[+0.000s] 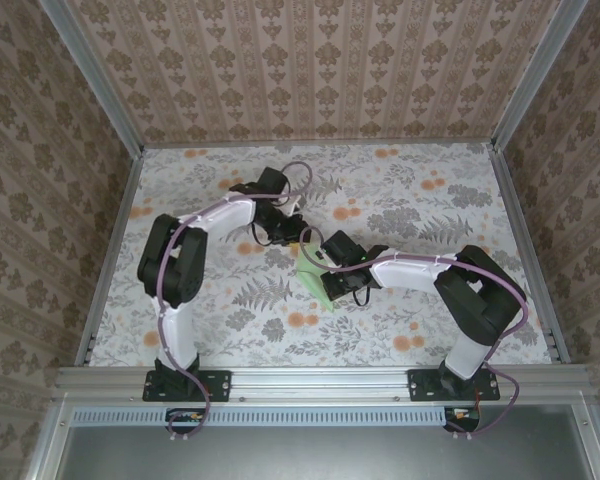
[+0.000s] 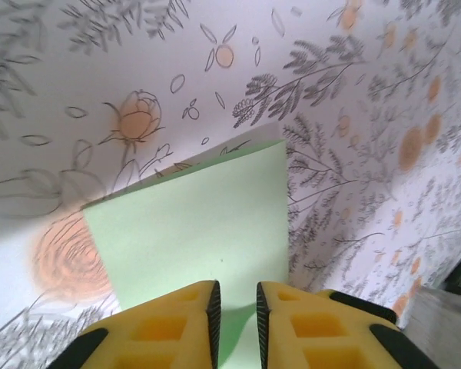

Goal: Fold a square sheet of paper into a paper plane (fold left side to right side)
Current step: Third fold the triangle at the center of the table.

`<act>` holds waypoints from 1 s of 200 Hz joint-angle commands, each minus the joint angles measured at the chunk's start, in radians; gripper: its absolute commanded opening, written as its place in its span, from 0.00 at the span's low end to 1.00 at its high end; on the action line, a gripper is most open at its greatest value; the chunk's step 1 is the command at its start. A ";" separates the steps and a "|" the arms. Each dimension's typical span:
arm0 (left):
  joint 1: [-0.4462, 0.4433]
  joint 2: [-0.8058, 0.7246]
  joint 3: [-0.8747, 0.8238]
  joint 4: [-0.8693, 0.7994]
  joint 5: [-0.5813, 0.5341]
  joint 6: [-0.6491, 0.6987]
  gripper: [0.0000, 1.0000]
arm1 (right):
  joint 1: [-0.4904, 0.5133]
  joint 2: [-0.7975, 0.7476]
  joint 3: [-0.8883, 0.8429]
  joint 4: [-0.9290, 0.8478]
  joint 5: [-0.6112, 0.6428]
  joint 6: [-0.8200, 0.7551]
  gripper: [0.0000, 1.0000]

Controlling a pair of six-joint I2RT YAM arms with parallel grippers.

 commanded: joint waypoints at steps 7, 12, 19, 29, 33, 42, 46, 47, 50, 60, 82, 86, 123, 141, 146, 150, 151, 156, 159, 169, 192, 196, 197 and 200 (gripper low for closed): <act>0.005 -0.133 -0.130 0.029 0.031 0.010 0.13 | -0.004 0.032 -0.001 -0.046 -0.008 -0.014 0.00; 0.004 -0.149 -0.161 0.052 0.045 0.000 0.12 | -0.004 0.034 0.000 -0.048 -0.008 -0.014 0.00; 0.001 -0.171 -0.204 0.086 0.086 -0.017 0.10 | -0.004 0.035 0.000 -0.049 -0.008 -0.013 0.00; -0.007 -0.191 -0.254 0.121 0.115 -0.032 0.10 | -0.004 0.036 0.000 -0.051 -0.008 -0.014 0.00; -0.013 -0.198 -0.269 0.134 0.126 -0.035 0.09 | -0.004 0.036 0.000 -0.052 -0.009 -0.012 0.00; -0.027 -0.208 -0.303 0.163 0.145 -0.041 0.09 | -0.004 0.036 0.000 -0.053 -0.009 -0.012 0.00; -0.033 -0.210 -0.315 0.174 0.148 -0.044 0.09 | -0.004 0.036 0.000 -0.054 -0.009 -0.012 0.00; -0.035 -0.211 -0.318 0.176 0.150 -0.045 0.09 | -0.004 0.036 0.000 -0.053 -0.009 -0.012 0.00; -0.039 -0.212 -0.325 0.183 0.152 -0.048 0.09 | -0.004 0.037 0.000 -0.054 -0.009 -0.012 0.00; -0.055 -0.208 -0.344 0.205 0.159 -0.054 0.09 | -0.004 0.037 0.000 -0.056 -0.009 -0.010 0.00; -0.081 -0.186 -0.371 0.248 0.167 -0.081 0.09 | -0.005 0.035 0.000 -0.060 -0.009 -0.010 0.00; -0.085 -0.181 -0.374 0.255 0.168 -0.086 0.09 | -0.004 0.035 0.000 -0.059 -0.009 -0.011 0.00; -0.109 -0.133 -0.377 0.284 0.160 -0.098 0.09 | -0.005 0.038 0.006 -0.064 -0.009 -0.011 0.00; -0.111 -0.110 -0.378 0.286 0.154 -0.096 0.09 | -0.004 0.039 0.008 -0.067 -0.010 -0.012 0.00; -0.112 -0.104 -0.377 0.287 0.153 -0.095 0.09 | -0.004 0.039 0.008 -0.068 -0.009 -0.012 0.00; -0.112 -0.100 -0.377 0.287 0.151 -0.094 0.09 | -0.004 0.041 0.008 -0.069 -0.010 -0.014 0.00; -0.112 -0.099 -0.377 0.287 0.150 -0.094 0.09 | -0.004 0.041 0.008 -0.070 -0.010 -0.014 0.00; -0.112 -0.094 -0.378 0.286 0.148 -0.093 0.09 | -0.004 0.041 0.009 -0.070 -0.010 -0.014 0.00; -0.112 -0.092 -0.377 0.285 0.148 -0.092 0.09 | -0.005 0.043 0.009 -0.071 -0.008 -0.014 0.00; -0.112 -0.086 -0.379 0.282 0.143 -0.089 0.09 | -0.004 0.044 0.008 -0.072 -0.008 -0.015 0.00; -0.112 -0.073 -0.382 0.258 0.116 -0.069 0.09 | -0.005 0.047 0.009 -0.072 -0.007 -0.015 0.00; -0.112 -0.069 -0.384 0.254 0.111 -0.067 0.09 | -0.004 0.048 0.009 -0.071 -0.008 -0.015 0.00; -0.112 -0.068 -0.384 0.253 0.110 -0.066 0.09 | -0.004 0.047 0.009 -0.071 -0.008 -0.015 0.00; -0.112 -0.067 -0.385 0.249 0.108 -0.064 0.09 | -0.004 0.049 0.009 -0.071 -0.008 -0.015 0.00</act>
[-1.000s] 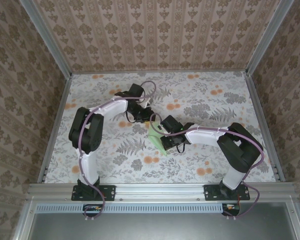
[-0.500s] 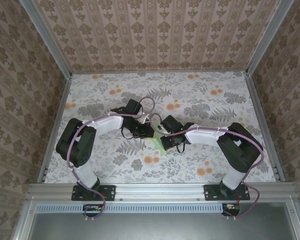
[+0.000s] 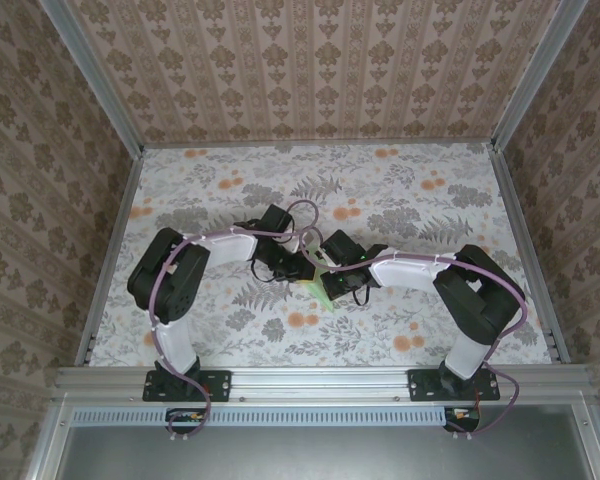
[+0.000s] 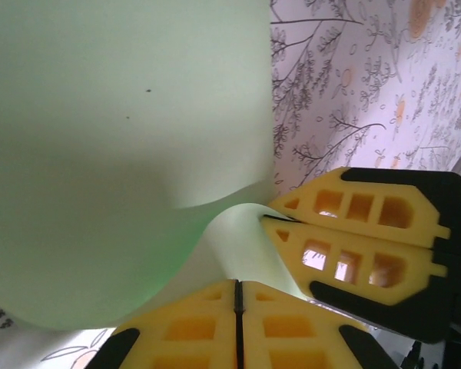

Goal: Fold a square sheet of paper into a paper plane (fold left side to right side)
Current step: Third fold the triangle at the center of the table.

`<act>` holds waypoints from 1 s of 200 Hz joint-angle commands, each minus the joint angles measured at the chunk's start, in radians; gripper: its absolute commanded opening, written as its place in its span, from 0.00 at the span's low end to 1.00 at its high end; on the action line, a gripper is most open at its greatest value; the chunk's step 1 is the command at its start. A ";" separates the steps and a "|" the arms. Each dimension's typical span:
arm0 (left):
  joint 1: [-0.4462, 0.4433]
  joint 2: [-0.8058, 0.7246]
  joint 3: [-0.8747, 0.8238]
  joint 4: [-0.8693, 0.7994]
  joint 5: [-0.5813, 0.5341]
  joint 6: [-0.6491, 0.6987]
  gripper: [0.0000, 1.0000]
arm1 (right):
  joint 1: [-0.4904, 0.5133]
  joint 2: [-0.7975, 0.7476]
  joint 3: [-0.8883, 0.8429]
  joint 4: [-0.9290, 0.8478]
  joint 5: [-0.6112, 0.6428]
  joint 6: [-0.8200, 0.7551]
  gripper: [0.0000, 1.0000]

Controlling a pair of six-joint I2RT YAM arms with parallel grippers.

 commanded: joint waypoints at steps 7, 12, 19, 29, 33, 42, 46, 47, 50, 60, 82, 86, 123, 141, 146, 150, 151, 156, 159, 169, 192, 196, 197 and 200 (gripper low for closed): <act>-0.004 0.024 -0.019 -0.030 -0.029 0.025 0.09 | -0.004 0.042 0.000 -0.059 -0.005 -0.013 0.00; -0.004 0.027 -0.022 -0.030 -0.031 0.026 0.08 | -0.004 0.043 0.000 -0.059 -0.006 -0.013 0.00; -0.004 0.031 -0.025 -0.033 -0.037 0.027 0.08 | -0.004 0.044 -0.002 -0.059 -0.006 -0.013 0.00; -0.004 0.035 -0.027 -0.038 -0.042 0.032 0.08 | -0.004 0.044 -0.001 -0.060 -0.004 -0.014 0.00; -0.004 0.037 -0.029 -0.041 -0.044 0.034 0.08 | -0.004 0.043 -0.001 -0.060 -0.004 -0.015 0.00; -0.003 0.038 -0.030 -0.044 -0.051 0.038 0.08 | -0.005 0.043 -0.002 -0.062 -0.003 -0.015 0.00; -0.004 0.040 -0.031 -0.046 -0.053 0.038 0.08 | -0.004 0.044 -0.002 -0.062 -0.003 -0.015 0.00; -0.004 0.040 -0.032 -0.047 -0.054 0.038 0.08 | -0.004 0.043 -0.002 -0.062 -0.003 -0.015 0.00; -0.004 0.040 -0.033 -0.048 -0.055 0.039 0.08 | -0.004 0.043 -0.003 -0.063 -0.002 -0.015 0.00; -0.002 0.042 -0.033 -0.049 -0.060 0.043 0.08 | -0.005 0.043 -0.002 -0.063 -0.001 -0.015 0.00; -0.001 0.047 -0.035 -0.053 -0.071 0.047 0.08 | -0.004 0.045 -0.001 -0.064 -0.001 -0.015 0.00; 0.000 0.049 -0.035 -0.054 -0.071 0.047 0.08 | -0.004 0.045 -0.002 -0.066 -0.001 -0.015 0.00; 0.004 0.061 -0.043 -0.065 -0.118 0.051 0.07 | -0.006 0.037 0.003 -0.061 -0.003 -0.006 0.00; 0.007 0.070 -0.047 -0.067 -0.129 0.049 0.07 | -0.011 0.034 0.015 -0.058 -0.012 0.004 0.01; 0.007 0.071 -0.049 -0.067 -0.132 0.049 0.07 | -0.014 0.033 0.020 -0.061 -0.012 0.009 0.01; 0.007 0.074 -0.050 -0.068 -0.135 0.048 0.07 | -0.015 0.033 0.024 -0.062 -0.014 0.012 0.02; 0.007 0.074 -0.050 -0.068 -0.135 0.047 0.07 | -0.016 0.032 0.024 -0.062 -0.015 0.013 0.02; 0.007 0.075 -0.053 -0.068 -0.138 0.045 0.07 | -0.019 0.028 0.028 -0.062 -0.020 0.019 0.02; 0.007 0.075 -0.052 -0.068 -0.139 0.046 0.07 | -0.021 0.025 0.030 -0.062 -0.019 0.024 0.03; 0.007 0.077 -0.056 -0.068 -0.143 0.043 0.07 | -0.030 0.013 0.036 -0.064 -0.021 0.039 0.06; 0.008 0.081 -0.059 -0.068 -0.146 0.039 0.06 | -0.054 -0.040 0.048 -0.074 -0.027 0.077 0.16; 0.007 0.081 -0.060 -0.068 -0.146 0.039 0.06 | -0.059 -0.050 0.050 -0.080 -0.029 0.083 0.18; 0.007 0.082 -0.060 -0.067 -0.147 0.039 0.06 | -0.060 -0.053 0.051 -0.081 -0.029 0.084 0.19; 0.007 0.082 -0.060 -0.068 -0.147 0.038 0.06 | -0.062 -0.062 0.052 -0.087 -0.029 0.087 0.20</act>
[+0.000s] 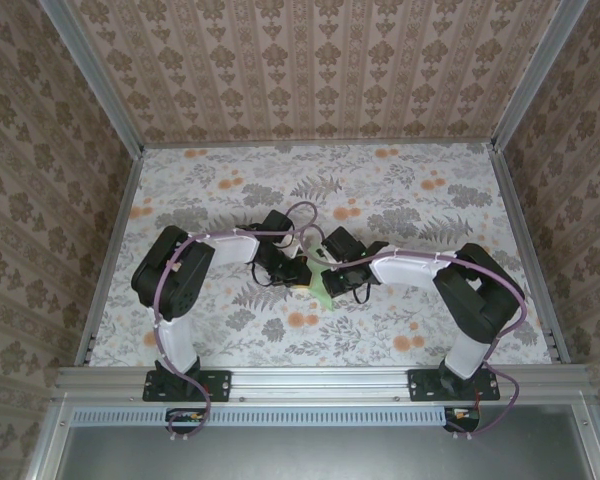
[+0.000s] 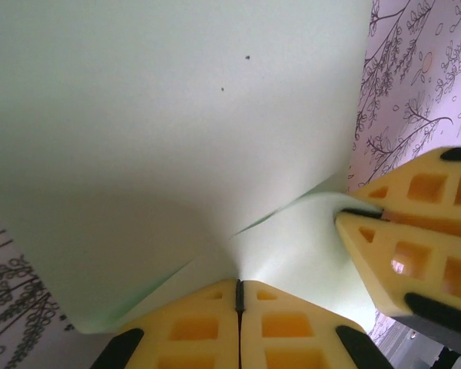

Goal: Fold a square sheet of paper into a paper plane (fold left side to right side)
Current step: Third fold the triangle at the center of the table.

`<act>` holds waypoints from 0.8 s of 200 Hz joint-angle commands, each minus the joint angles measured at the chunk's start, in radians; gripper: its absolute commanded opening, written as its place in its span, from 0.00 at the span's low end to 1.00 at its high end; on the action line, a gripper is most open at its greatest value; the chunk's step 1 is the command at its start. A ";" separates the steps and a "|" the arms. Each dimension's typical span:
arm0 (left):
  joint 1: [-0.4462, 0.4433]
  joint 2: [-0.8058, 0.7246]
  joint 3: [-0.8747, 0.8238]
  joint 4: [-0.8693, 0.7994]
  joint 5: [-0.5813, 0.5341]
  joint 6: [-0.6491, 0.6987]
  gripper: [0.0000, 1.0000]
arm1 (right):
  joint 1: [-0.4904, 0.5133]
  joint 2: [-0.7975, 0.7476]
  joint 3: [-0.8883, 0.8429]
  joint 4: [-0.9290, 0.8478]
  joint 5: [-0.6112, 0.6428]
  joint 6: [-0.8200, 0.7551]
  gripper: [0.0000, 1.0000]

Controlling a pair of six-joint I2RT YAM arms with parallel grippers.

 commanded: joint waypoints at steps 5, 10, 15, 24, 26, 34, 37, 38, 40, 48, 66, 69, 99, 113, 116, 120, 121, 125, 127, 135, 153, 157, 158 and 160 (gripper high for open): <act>0.006 0.051 -0.041 -0.053 -0.085 0.014 0.06 | -0.036 -0.078 0.035 -0.068 -0.002 0.065 0.22; 0.006 0.051 -0.041 -0.054 -0.085 0.014 0.06 | -0.041 -0.092 0.037 -0.080 -0.002 0.071 0.24; 0.006 0.051 -0.042 -0.053 -0.085 0.014 0.06 | -0.042 -0.107 0.040 -0.093 -0.002 0.078 0.25; 0.006 0.049 -0.043 -0.054 -0.086 0.013 0.06 | -0.043 -0.135 0.039 -0.119 -0.003 0.098 0.25; 0.006 0.048 -0.042 -0.054 -0.087 0.012 0.06 | -0.043 -0.141 0.039 -0.125 -0.004 0.104 0.25; 0.006 0.047 -0.042 -0.054 -0.088 0.013 0.06 | -0.043 -0.165 0.033 -0.144 -0.015 0.132 0.25; 0.006 0.046 -0.044 -0.053 -0.088 0.012 0.06 | -0.043 -0.175 0.029 -0.148 -0.023 0.145 0.25; 0.006 0.045 -0.043 -0.053 -0.088 0.011 0.06 | -0.043 -0.178 0.028 -0.148 -0.026 0.150 0.25; 0.006 0.045 -0.044 -0.053 -0.088 0.011 0.06 | -0.043 -0.184 0.024 -0.149 -0.033 0.161 0.25; 0.006 0.044 -0.044 -0.054 -0.088 0.010 0.06 | -0.040 -0.209 0.007 -0.144 -0.058 0.209 0.24; 0.006 0.042 -0.042 -0.054 -0.090 0.008 0.06 | -0.015 -0.255 -0.051 -0.083 -0.107 0.341 0.20; 0.007 0.042 -0.042 -0.057 -0.090 0.008 0.06 | -0.008 -0.260 -0.062 -0.068 -0.113 0.366 0.19; 0.006 0.042 -0.039 -0.057 -0.092 0.000 0.06 | 0.070 -0.239 -0.113 0.087 -0.131 0.543 0.08; 0.004 0.044 -0.037 -0.057 -0.092 -0.003 0.05 | 0.098 -0.189 -0.097 0.114 -0.118 0.577 0.05; 0.003 0.044 -0.037 -0.057 -0.092 -0.004 0.05 | 0.105 -0.179 -0.092 0.117 -0.115 0.579 0.05; 0.003 0.044 -0.034 -0.056 -0.091 -0.003 0.05 | 0.111 -0.162 -0.084 0.121 -0.115 0.581 0.05; 0.002 0.044 -0.034 -0.057 -0.090 -0.004 0.05 | 0.112 -0.158 -0.082 0.121 -0.115 0.581 0.05; 0.001 0.044 -0.034 -0.055 -0.090 -0.003 0.05 | 0.118 -0.142 -0.073 0.122 -0.115 0.581 0.04; 0.001 0.044 -0.034 -0.055 -0.090 -0.003 0.05 | 0.121 -0.134 -0.069 0.121 -0.115 0.581 0.04; 0.000 0.045 -0.033 -0.055 -0.090 -0.003 0.05 | 0.128 -0.105 -0.050 0.118 -0.109 0.581 0.03; -0.003 0.048 -0.026 -0.057 -0.089 -0.001 0.05 | 0.136 -0.068 -0.022 0.099 -0.093 0.574 0.03; -0.003 0.048 -0.024 -0.057 -0.089 -0.001 0.05 | 0.136 -0.063 -0.019 0.095 -0.088 0.571 0.03; -0.003 0.049 -0.025 -0.056 -0.090 -0.001 0.05 | 0.135 -0.063 -0.018 0.094 -0.087 0.572 0.03; -0.003 0.049 -0.024 -0.055 -0.089 -0.001 0.05 | 0.136 -0.061 -0.017 0.092 -0.084 0.570 0.03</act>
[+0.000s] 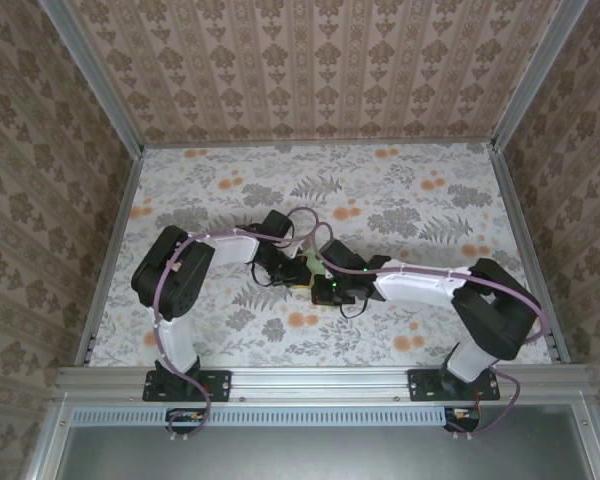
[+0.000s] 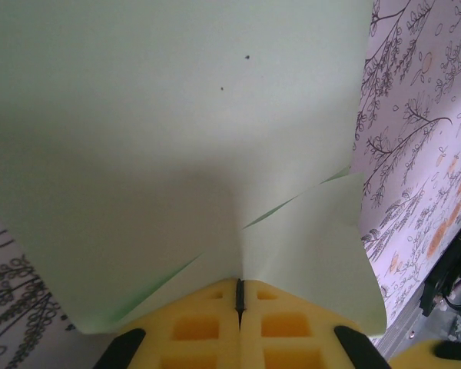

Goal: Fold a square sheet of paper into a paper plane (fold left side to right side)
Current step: Third fold the triangle at the center of the table.

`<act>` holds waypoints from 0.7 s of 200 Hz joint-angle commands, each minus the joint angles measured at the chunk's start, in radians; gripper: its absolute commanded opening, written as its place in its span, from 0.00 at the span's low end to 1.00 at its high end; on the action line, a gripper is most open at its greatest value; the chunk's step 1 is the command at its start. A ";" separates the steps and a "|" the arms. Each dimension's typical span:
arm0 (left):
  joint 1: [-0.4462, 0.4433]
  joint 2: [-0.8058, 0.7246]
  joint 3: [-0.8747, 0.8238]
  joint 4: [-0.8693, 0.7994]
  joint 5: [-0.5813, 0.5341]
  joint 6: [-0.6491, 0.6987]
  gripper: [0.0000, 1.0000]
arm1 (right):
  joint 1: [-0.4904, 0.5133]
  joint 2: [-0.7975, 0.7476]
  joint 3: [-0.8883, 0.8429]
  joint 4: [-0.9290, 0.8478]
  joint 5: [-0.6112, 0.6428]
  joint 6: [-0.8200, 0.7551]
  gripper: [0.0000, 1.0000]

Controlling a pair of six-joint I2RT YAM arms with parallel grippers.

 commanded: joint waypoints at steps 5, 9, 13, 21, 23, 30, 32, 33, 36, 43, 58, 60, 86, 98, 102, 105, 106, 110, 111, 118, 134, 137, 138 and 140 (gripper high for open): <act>-0.003 0.050 -0.020 -0.059 -0.092 -0.001 0.05 | 0.004 0.037 0.051 0.002 0.027 0.039 0.03; -0.004 0.050 -0.019 -0.058 -0.090 -0.001 0.05 | 0.004 0.039 0.053 -0.002 0.032 0.037 0.03; -0.004 0.052 -0.018 -0.058 -0.090 -0.001 0.05 | 0.005 0.041 0.054 -0.006 0.036 0.034 0.03; -0.004 0.053 -0.014 -0.060 -0.090 0.000 0.05 | 0.005 0.048 0.059 -0.014 0.040 0.029 0.02; -0.004 0.053 -0.014 -0.060 -0.090 0.001 0.05 | 0.005 0.050 0.061 -0.016 0.040 0.027 0.02; -0.004 0.055 -0.014 -0.059 -0.090 0.001 0.05 | 0.005 0.055 0.066 -0.024 0.042 0.022 0.03; -0.004 0.055 -0.014 -0.059 -0.090 0.002 0.05 | 0.005 0.057 0.066 -0.027 0.042 0.022 0.03; -0.003 0.056 -0.013 -0.060 -0.090 0.002 0.05 | 0.005 0.058 0.067 -0.027 0.042 0.021 0.03; -0.004 0.056 -0.012 -0.060 -0.091 0.003 0.05 | 0.004 0.062 0.069 -0.029 0.042 0.020 0.03; -0.004 0.058 -0.010 -0.062 -0.089 0.003 0.05 | 0.005 0.067 0.073 -0.037 0.042 0.019 0.02; -0.004 0.058 -0.010 -0.062 -0.090 0.003 0.05 | 0.003 0.077 0.077 -0.047 0.045 0.017 0.03; -0.004 0.058 -0.010 -0.063 -0.091 0.003 0.05 | 0.003 0.079 0.077 -0.049 0.045 0.017 0.03; -0.004 0.060 -0.009 -0.065 -0.090 0.004 0.05 | -0.002 0.094 0.081 -0.067 0.051 0.018 0.03; -0.004 0.061 -0.008 -0.064 -0.090 0.006 0.05 | -0.003 0.104 0.082 -0.072 0.049 0.018 0.03; -0.004 0.061 -0.009 -0.066 -0.091 0.007 0.05 | -0.005 0.106 0.083 -0.073 0.049 0.018 0.03; -0.004 0.061 -0.009 -0.067 -0.091 0.007 0.05 | -0.005 0.107 0.083 -0.077 0.048 0.019 0.03; -0.004 0.061 -0.009 -0.067 -0.091 0.007 0.05 | -0.005 0.108 0.083 -0.077 0.049 0.020 0.03; -0.004 0.061 -0.008 -0.067 -0.092 0.007 0.05 | -0.004 0.110 0.083 -0.081 0.049 0.020 0.03; -0.004 0.061 -0.009 -0.067 -0.093 0.007 0.05 | -0.005 0.110 0.082 -0.082 0.049 0.019 0.03; -0.004 0.061 -0.008 -0.066 -0.091 0.007 0.05 | -0.006 0.112 0.083 -0.086 0.052 0.021 0.03; -0.004 0.062 -0.009 -0.067 -0.092 0.007 0.05 | -0.007 0.112 0.083 -0.100 0.060 0.024 0.03; -0.004 0.063 -0.008 -0.067 -0.093 0.006 0.05 | -0.007 0.112 0.081 -0.103 0.061 0.024 0.03; -0.004 0.063 -0.008 -0.067 -0.093 0.006 0.05 | -0.007 0.112 0.081 -0.104 0.062 0.024 0.03; -0.004 0.063 -0.008 -0.066 -0.093 0.007 0.05 | -0.007 0.112 0.080 -0.106 0.062 0.025 0.03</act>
